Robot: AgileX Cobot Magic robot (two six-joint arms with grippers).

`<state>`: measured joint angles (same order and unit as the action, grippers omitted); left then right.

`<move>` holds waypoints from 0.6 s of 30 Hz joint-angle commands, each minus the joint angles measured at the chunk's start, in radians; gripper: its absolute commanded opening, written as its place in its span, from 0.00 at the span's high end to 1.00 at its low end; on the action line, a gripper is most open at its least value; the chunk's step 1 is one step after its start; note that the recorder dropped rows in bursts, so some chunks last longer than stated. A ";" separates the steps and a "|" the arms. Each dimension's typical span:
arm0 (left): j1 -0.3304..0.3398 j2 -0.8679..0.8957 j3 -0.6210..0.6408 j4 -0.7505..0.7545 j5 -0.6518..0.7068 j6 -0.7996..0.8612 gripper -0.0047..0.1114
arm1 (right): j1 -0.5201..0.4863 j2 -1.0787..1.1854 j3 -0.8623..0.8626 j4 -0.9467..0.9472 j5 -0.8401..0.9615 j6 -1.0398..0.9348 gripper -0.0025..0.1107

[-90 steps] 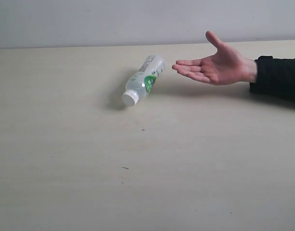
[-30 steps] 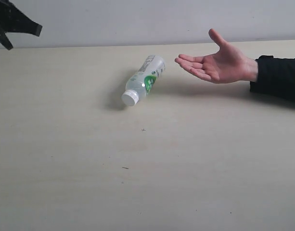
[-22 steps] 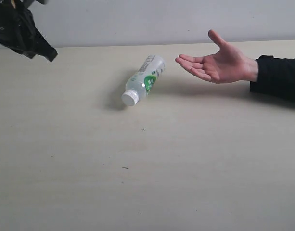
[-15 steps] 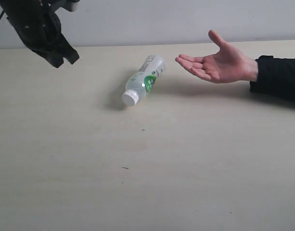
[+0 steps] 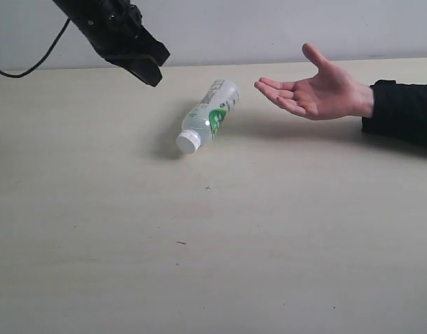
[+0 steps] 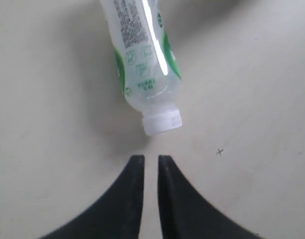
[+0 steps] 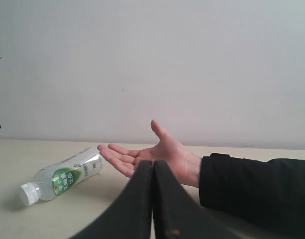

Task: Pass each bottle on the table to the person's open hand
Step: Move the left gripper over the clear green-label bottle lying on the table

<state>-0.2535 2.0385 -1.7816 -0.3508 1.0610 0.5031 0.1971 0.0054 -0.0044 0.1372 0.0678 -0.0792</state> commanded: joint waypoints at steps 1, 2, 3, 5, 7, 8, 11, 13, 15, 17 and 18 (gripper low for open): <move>-0.055 0.016 -0.023 0.020 -0.084 0.015 0.65 | 0.001 -0.005 0.004 -0.005 -0.007 -0.003 0.98; -0.066 0.021 -0.024 0.021 -0.116 0.001 0.59 | 0.001 -0.005 0.004 -0.005 -0.007 -0.003 0.98; -0.074 0.023 -0.024 0.025 -0.149 -0.026 0.54 | 0.001 -0.005 0.004 -0.005 -0.007 -0.003 0.98; -0.091 0.033 -0.028 0.031 -0.194 -0.076 0.46 | 0.001 -0.005 0.004 -0.005 -0.007 -0.003 0.98; -0.103 0.052 -0.049 0.066 -0.203 -0.121 0.43 | 0.001 -0.005 0.004 -0.005 -0.007 -0.003 0.98; -0.105 0.062 -0.058 0.093 -0.197 -0.145 0.42 | 0.001 -0.005 0.004 -0.005 -0.007 -0.003 0.98; -0.108 0.076 -0.074 0.149 -0.178 -0.183 0.42 | 0.001 -0.005 0.004 -0.005 -0.007 -0.003 0.98; -0.108 0.079 -0.074 0.158 -0.176 -0.183 0.42 | 0.001 -0.005 0.004 -0.005 -0.007 -0.003 0.98; -0.108 0.079 -0.074 0.156 -0.184 -0.179 0.43 | 0.001 -0.005 0.004 -0.005 -0.007 -0.003 0.98; -0.108 0.079 -0.074 0.148 -0.167 -0.178 0.43 | 0.001 -0.005 0.004 -0.005 -0.007 -0.003 0.98; -0.108 0.079 -0.074 0.143 -0.159 -0.199 0.43 | 0.001 -0.005 0.004 -0.005 -0.007 -0.003 0.98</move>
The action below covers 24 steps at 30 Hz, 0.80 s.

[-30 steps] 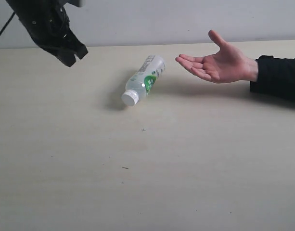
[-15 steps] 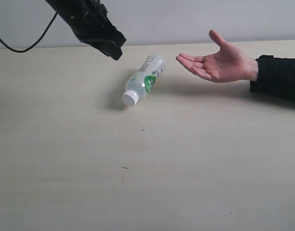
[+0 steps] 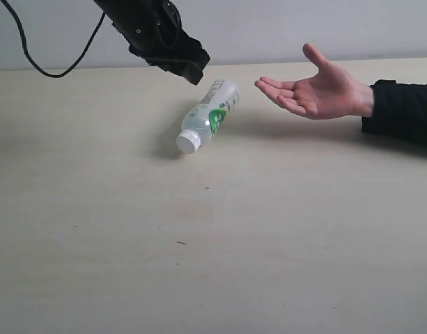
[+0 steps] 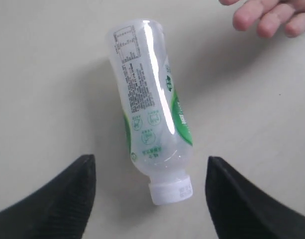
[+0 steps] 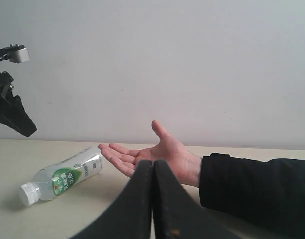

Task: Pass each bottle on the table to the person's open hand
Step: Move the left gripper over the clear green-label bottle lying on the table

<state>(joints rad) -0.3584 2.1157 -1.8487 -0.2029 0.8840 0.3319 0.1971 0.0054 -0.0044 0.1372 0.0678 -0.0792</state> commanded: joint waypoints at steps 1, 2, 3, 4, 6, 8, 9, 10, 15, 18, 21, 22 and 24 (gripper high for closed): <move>-0.008 0.002 -0.012 -0.001 0.015 -0.060 0.43 | 0.001 -0.005 0.004 -0.005 -0.007 -0.003 0.98; -0.011 0.003 -0.021 0.006 0.013 -0.086 0.43 | 0.001 -0.005 0.004 -0.005 -0.007 -0.003 0.98; -0.015 0.014 -0.054 0.019 0.017 -0.111 0.43 | 0.001 -0.005 0.004 -0.005 -0.007 -0.003 0.98; -0.015 0.024 -0.078 0.019 0.031 -0.113 0.43 | 0.001 -0.005 0.004 -0.005 -0.007 -0.003 0.98; -0.022 0.063 -0.155 0.044 0.103 -0.127 0.42 | 0.001 -0.005 0.004 -0.005 -0.007 -0.003 0.98; -0.036 0.134 -0.252 0.137 0.193 -0.159 0.42 | 0.001 -0.005 0.004 -0.005 -0.007 -0.003 0.98; -0.044 0.169 -0.299 0.178 0.231 -0.183 0.42 | 0.001 -0.005 0.004 -0.005 -0.007 -0.003 0.98; -0.050 0.195 -0.342 0.208 0.256 -0.192 0.42 | 0.001 -0.005 0.004 -0.005 -0.007 -0.003 0.98; -0.052 0.316 -0.487 0.216 0.284 -0.234 0.37 | 0.001 -0.005 0.004 -0.005 -0.007 0.000 0.98; -0.052 0.343 -0.504 0.214 0.279 -0.231 0.32 | 0.001 -0.005 0.004 -0.005 -0.007 -0.003 0.98; -0.052 0.357 -0.504 0.217 0.247 -0.227 0.32 | 0.001 -0.005 0.004 -0.005 -0.007 -0.003 0.98; -0.052 0.362 -0.504 0.217 0.233 -0.227 0.32 | 0.001 -0.005 0.004 -0.005 -0.007 -0.003 0.98; -0.059 0.371 -0.504 0.217 0.215 -0.227 0.32 | 0.001 -0.005 0.004 -0.005 -0.007 -0.003 0.98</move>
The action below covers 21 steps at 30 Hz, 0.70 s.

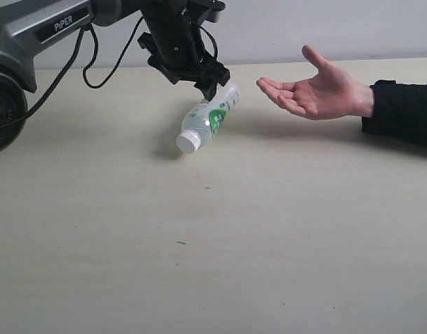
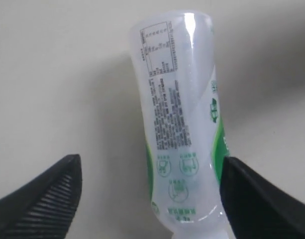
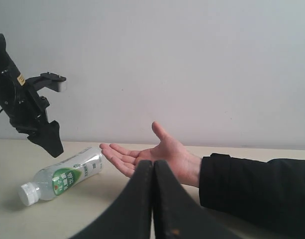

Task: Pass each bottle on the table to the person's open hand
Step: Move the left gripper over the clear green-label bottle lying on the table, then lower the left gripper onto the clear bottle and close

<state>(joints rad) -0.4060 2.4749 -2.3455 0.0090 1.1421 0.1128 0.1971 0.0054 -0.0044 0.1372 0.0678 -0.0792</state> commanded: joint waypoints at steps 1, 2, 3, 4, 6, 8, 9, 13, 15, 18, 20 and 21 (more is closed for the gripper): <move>-0.013 0.015 -0.007 0.005 -0.050 -0.008 0.32 | 0.001 -0.005 0.004 -0.005 -0.007 -0.003 0.98; -0.015 0.019 -0.007 0.005 -0.055 -0.008 0.32 | 0.001 -0.005 0.004 -0.005 -0.007 -0.003 0.98; -0.020 0.021 -0.007 0.005 -0.063 -0.008 0.32 | 0.001 -0.005 0.004 -0.005 -0.007 -0.003 0.98; -0.022 0.021 -0.007 0.007 -0.072 -0.008 0.32 | 0.001 -0.005 0.004 -0.005 -0.007 -0.003 0.98; -0.024 0.023 -0.007 0.007 -0.084 -0.010 0.32 | 0.001 -0.005 0.004 -0.005 -0.007 -0.003 0.98; -0.024 0.030 -0.007 0.007 -0.091 -0.010 0.32 | 0.001 -0.005 0.004 -0.005 -0.007 -0.003 0.98; -0.024 0.030 -0.007 0.007 -0.091 -0.012 0.32 | 0.001 -0.005 0.004 -0.005 -0.007 -0.003 0.98; -0.033 0.051 -0.007 0.005 -0.093 -0.012 0.32 | 0.001 -0.005 0.004 -0.005 -0.007 -0.003 0.98; -0.037 0.067 -0.007 0.005 -0.100 -0.012 0.32 | 0.001 -0.005 0.004 -0.005 -0.007 -0.004 0.98; -0.037 0.093 -0.007 0.007 -0.100 -0.012 0.32 | 0.001 -0.005 0.004 -0.005 -0.007 -0.004 0.98; -0.037 0.106 -0.007 0.007 -0.100 -0.012 0.32 | 0.001 -0.005 0.004 -0.005 -0.007 -0.002 0.98; -0.037 0.108 -0.007 0.007 -0.100 -0.012 0.32 | 0.001 -0.005 0.004 -0.005 -0.007 -0.002 0.98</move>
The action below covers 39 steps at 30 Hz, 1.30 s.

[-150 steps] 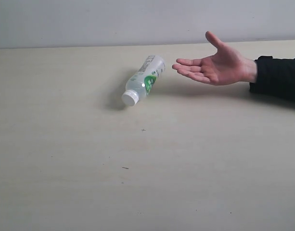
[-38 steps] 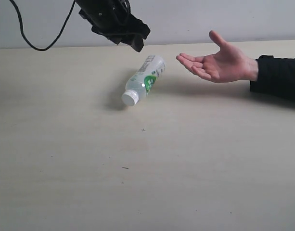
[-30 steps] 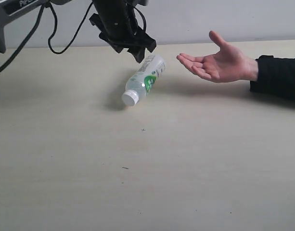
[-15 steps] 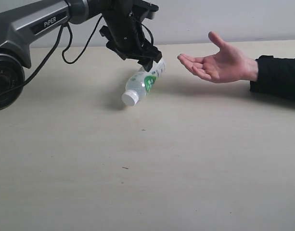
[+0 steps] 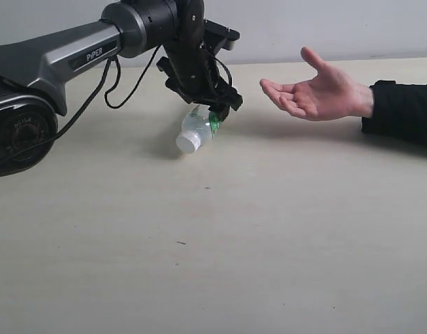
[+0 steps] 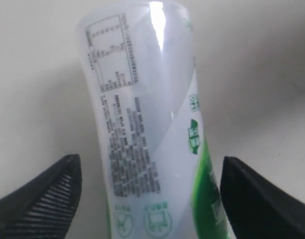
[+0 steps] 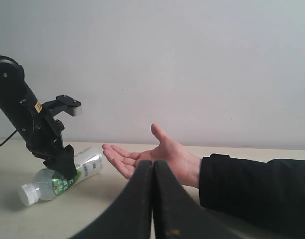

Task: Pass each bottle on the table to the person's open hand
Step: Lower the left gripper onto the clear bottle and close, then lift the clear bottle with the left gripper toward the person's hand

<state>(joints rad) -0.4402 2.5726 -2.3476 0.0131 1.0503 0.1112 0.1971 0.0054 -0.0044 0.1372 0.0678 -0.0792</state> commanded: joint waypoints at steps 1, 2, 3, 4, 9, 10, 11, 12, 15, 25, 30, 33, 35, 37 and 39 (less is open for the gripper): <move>-0.003 0.015 -0.005 0.003 -0.009 -0.011 0.32 | 0.001 -0.005 0.004 -0.005 -0.007 -0.002 0.98; -0.003 0.017 -0.005 0.003 -0.010 -0.011 0.32 | 0.001 -0.005 0.004 -0.005 -0.007 -0.002 0.98; -0.003 0.021 -0.005 0.003 -0.011 -0.011 0.32 | 0.001 -0.005 0.004 -0.005 -0.007 -0.002 0.98; -0.003 0.021 -0.005 0.003 -0.011 -0.011 0.32 | 0.001 -0.005 0.004 -0.005 -0.007 -0.002 0.98; -0.003 0.022 -0.005 0.003 -0.011 -0.011 0.36 | 0.001 -0.005 0.004 -0.005 -0.007 -0.002 0.98; -0.003 0.022 -0.001 0.003 -0.013 -0.011 0.38 | 0.001 -0.005 0.004 -0.005 -0.007 -0.002 0.98; -0.003 0.022 -0.001 0.003 -0.013 -0.011 0.41 | 0.001 -0.005 0.004 -0.005 -0.007 -0.002 0.98; -0.003 0.022 -0.001 0.003 -0.013 -0.011 0.45 | 0.001 -0.005 0.004 -0.005 -0.007 -0.002 0.98; -0.003 0.022 -0.001 0.003 -0.013 -0.011 0.55 | 0.001 -0.005 0.004 -0.005 -0.007 -0.004 0.98; -0.003 0.009 -0.001 0.047 0.013 -0.001 0.96 | 0.001 -0.005 0.004 -0.005 -0.007 -0.002 0.98; -0.001 -0.047 -0.001 0.081 0.059 -0.038 0.96 | 0.001 -0.005 0.004 -0.005 -0.007 -0.004 0.98; 0.001 -0.085 -0.001 0.081 0.074 -0.076 0.96 | 0.001 -0.005 0.004 -0.005 -0.007 -0.004 0.98; 0.001 -0.109 -0.001 0.077 0.087 -0.096 0.96 | 0.001 -0.005 0.004 -0.005 -0.007 -0.002 0.98; -0.001 -0.128 -0.001 0.062 0.109 -0.103 0.96 | 0.001 -0.005 0.004 -0.005 -0.007 -0.002 0.98; -0.001 -0.143 -0.001 0.029 0.136 -0.117 0.96 | 0.001 -0.005 0.004 -0.005 -0.007 -0.002 0.98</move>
<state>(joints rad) -0.4402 2.4592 -2.3476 0.0791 1.1494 0.0204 0.1971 0.0054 -0.0044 0.1372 0.0660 -0.0792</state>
